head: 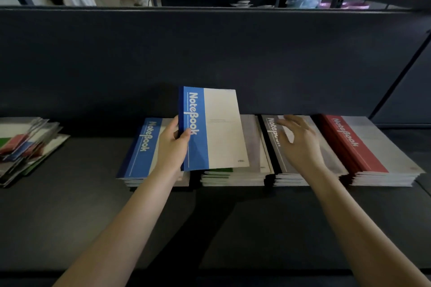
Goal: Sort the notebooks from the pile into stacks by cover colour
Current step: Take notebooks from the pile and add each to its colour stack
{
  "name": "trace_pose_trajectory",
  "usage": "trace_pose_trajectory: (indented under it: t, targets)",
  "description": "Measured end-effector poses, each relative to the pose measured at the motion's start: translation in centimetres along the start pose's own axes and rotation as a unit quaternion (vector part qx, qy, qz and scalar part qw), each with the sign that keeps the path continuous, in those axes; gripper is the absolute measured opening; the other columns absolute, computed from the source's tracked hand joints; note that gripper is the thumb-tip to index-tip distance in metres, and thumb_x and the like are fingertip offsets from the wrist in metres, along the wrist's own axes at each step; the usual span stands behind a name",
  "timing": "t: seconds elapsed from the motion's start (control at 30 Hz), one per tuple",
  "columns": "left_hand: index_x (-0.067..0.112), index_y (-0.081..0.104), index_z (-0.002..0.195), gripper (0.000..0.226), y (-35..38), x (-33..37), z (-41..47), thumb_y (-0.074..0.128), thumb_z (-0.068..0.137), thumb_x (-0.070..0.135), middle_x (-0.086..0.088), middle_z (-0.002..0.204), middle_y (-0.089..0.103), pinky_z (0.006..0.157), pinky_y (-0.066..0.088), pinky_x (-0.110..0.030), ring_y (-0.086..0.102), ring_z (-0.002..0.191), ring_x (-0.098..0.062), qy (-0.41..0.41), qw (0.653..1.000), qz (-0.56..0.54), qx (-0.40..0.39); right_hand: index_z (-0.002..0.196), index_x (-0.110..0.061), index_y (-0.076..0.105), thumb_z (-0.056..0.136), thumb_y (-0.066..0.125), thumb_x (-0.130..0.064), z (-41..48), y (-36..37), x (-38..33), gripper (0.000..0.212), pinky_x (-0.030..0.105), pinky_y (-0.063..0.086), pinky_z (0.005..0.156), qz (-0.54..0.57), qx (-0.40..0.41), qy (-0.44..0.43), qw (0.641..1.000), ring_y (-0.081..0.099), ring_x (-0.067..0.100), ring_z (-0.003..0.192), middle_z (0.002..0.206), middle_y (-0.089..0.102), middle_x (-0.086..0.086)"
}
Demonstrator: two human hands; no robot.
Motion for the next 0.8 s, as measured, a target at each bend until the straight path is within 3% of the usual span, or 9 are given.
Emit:
trace_pose_trajectory:
  t: [0.07, 0.23, 0.37, 0.47, 0.57, 0.63, 0.7, 0.8]
  targets:
    - [0.02, 0.05, 0.132, 0.033, -2.0, 0.4, 0.1, 0.048, 0.1, 0.015, 0.006, 0.115, 0.059, 0.072, 0.041, -0.022, 0.054, 0.101, -0.009, 0.005, 0.999, -0.014, 0.029, 0.132, -0.015, 0.054, 0.097, 0.051, -0.019, 0.1, 1.7, -3.0, 0.035, 0.022, 0.037, 0.092, 0.084, -0.03, -0.015, 0.996, 0.051, 0.015, 0.118, 0.134, 0.053, 0.001]
    - [0.028, 0.053, 0.119, 0.023, -6.5, 1.3, -0.2, 0.047, 0.1, 0.016, 0.017, 0.099, 0.058, 0.07, 0.04, -0.022, 0.055, 0.09, 0.0, 0.012, 0.998, -0.032, 0.048, 0.146, -0.025, 0.029, 0.092, 0.055, -0.039, -1.2, 8.4, -9.8, 0.062, 0.036, 0.05, 0.095, 0.279, -0.197, 0.029, 0.94, 0.054, 0.011, 0.114, 0.133, 0.049, -0.008]
    - [0.032, 0.054, 0.116, 0.024, -9.4, 0.5, -0.3, 0.049, 0.099, 0.015, 0.014, 0.103, 0.063, 0.074, 0.046, -0.025, 0.06, 0.093, -0.005, 0.003, 0.999, -0.027, 0.033, 0.145, -0.028, 0.027, 0.085, 0.069, -0.025, -2.7, 12.7, -14.2, 0.073, 0.037, 0.057, 0.084, 0.333, -0.219, 0.024, 0.917, 0.058, 0.013, 0.112, 0.126, 0.057, -0.008]
    - [0.028, 0.058, 0.119, 0.03, -12.2, -0.9, -0.1, 0.049, 0.098, 0.009, 0.011, 0.108, 0.066, 0.082, 0.049, -0.028, 0.062, 0.1, -0.008, -0.025, 0.998, -0.043, 0.049, 0.146, -0.029, 0.028, 0.086, 0.067, -0.018, -3.0, 14.2, -15.8, 0.072, 0.037, 0.052, 0.093, 0.313, -0.182, 0.01, 0.932, 0.056, 0.012, 0.114, 0.125, 0.058, -0.009]
    - [0.02, 0.056, 0.131, 0.039, -14.8, -1.8, 0.0, 0.047, 0.097, 0.003, 0.007, 0.124, 0.059, 0.096, 0.043, -0.024, 0.056, 0.112, -0.006, -0.037, 0.998, -0.018, 0.051, 0.153, -0.026, 0.012, 0.091, 0.061, -0.017, -2.9, 15.3, -16.3, 0.079, 0.024, 0.047, 0.078, 0.233, -0.172, 0.021, 0.957, 0.058, 0.016, 0.106, 0.129, 0.056, -0.002]
    - [0.023, 0.051, 0.136, 0.041, -15.6, -1.7, 0.0, 0.047, 0.098, 0.008, 0.009, 0.134, 0.05, 0.103, 0.035, -0.022, 0.047, 0.124, -0.006, 0.0, 0.995, 0.098, 0.02, 0.154, -0.022, 0.003, 0.094, 0.057, -0.014, -3.1, 16.2, -16.4, 0.081, 0.023, 0.043, 0.071, 0.17, -0.185, 0.03, 0.968, 0.057, 0.018, 0.093, 0.131, 0.054, 0.006]
    - [0.026, 0.043, 0.142, 0.046, -15.0, -1.9, -0.1, 0.052, 0.098, 0.019, 0.009, 0.149, 0.036, 0.108, 0.024, -0.021, 0.031, 0.138, -0.008, 0.042, 0.972, 0.229, -0.041, 0.153, -0.018, 0.0, 0.094, 0.056, -0.011, -3.5, 17.3, -16.7, 0.082, 0.024, 0.043, 0.079, 0.121, -0.197, 0.03, 0.972, 0.056, 0.023, 0.105, 0.144, 0.041, 0.012]
    - [0.026, 0.019, 0.152, 0.074, -12.8, -4.6, -0.5, 0.057, 0.092, 0.044, 0.003, 0.161, 0.008, 0.112, 0.017, -0.025, 0.012, 0.146, -0.014, 0.017, 0.931, 0.333, -0.149, 0.153, -0.014, -0.001, 0.094, 0.055, -0.007, -4.2, 18.9, -16.9, 0.081, 0.023, 0.035, 0.096, 0.062, -0.215, 0.037, 0.974, 0.04, 0.027, 0.13, 0.153, 0.02, 0.015]
Point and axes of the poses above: each hand's wrist, its own z-axis towards the middle knuckle, its own y-axis out of the palm, x = y × z, the point moved 9 cm from there along z, towards the middle knuckle
